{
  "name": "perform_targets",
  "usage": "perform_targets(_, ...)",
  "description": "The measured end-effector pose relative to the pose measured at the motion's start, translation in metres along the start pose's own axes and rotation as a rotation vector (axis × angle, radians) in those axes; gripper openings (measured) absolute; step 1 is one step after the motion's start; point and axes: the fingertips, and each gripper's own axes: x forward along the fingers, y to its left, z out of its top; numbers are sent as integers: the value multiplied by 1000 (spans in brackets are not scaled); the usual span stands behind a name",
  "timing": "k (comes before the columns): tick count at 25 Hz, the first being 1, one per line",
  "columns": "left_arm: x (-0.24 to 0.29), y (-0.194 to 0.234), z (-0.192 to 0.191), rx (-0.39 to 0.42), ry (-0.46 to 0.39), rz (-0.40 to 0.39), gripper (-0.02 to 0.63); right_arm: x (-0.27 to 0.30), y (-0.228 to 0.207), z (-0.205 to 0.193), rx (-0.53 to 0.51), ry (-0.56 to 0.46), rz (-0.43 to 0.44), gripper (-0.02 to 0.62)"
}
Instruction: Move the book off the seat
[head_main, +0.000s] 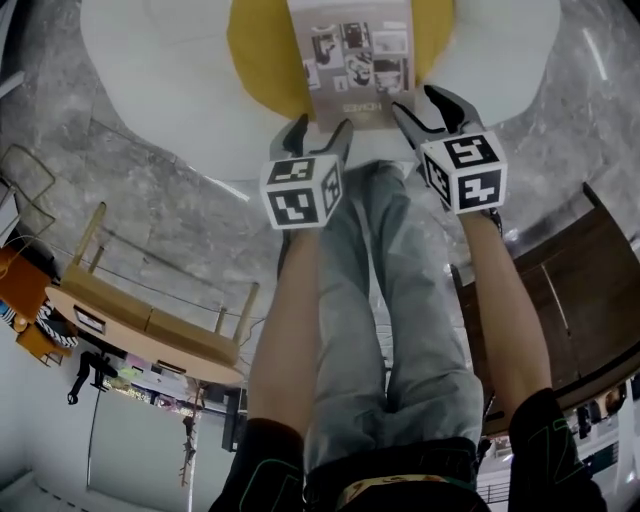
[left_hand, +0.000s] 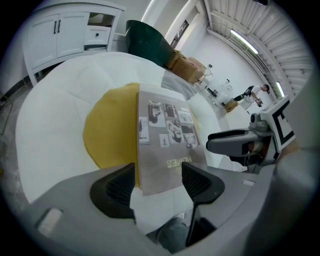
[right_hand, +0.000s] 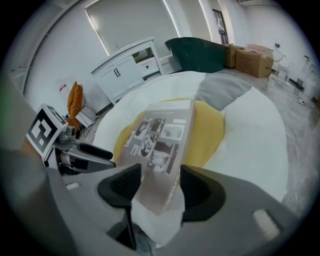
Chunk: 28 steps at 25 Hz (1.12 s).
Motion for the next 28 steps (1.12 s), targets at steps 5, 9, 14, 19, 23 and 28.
perform_targets(5, 22, -1, -13, 60, 59, -8, 291, 29, -3, -21, -7, 67, 35, 268)
perform_targets(9, 32, -1, -20, 58, 77, 25, 290, 33, 5, -27, 44, 46, 42, 268)
perform_targets(14, 4, -2, -17, 53, 30, 39, 281, 17, 21, -25, -56, 54, 48, 256)
perform_targets(19, -32, -6, -9, 38, -17, 59, 281, -12, 43, -5, -116, 17, 25, 253)
perform_targets(23, -72, 4, -10, 68, -50, 96, 275, -24, 77, 3, -125, -17, 38, 253)
perform_targets(28, -113, 12, -12, 89, -122, 132, 264, -43, 110, 17, -181, -58, 42, 253)
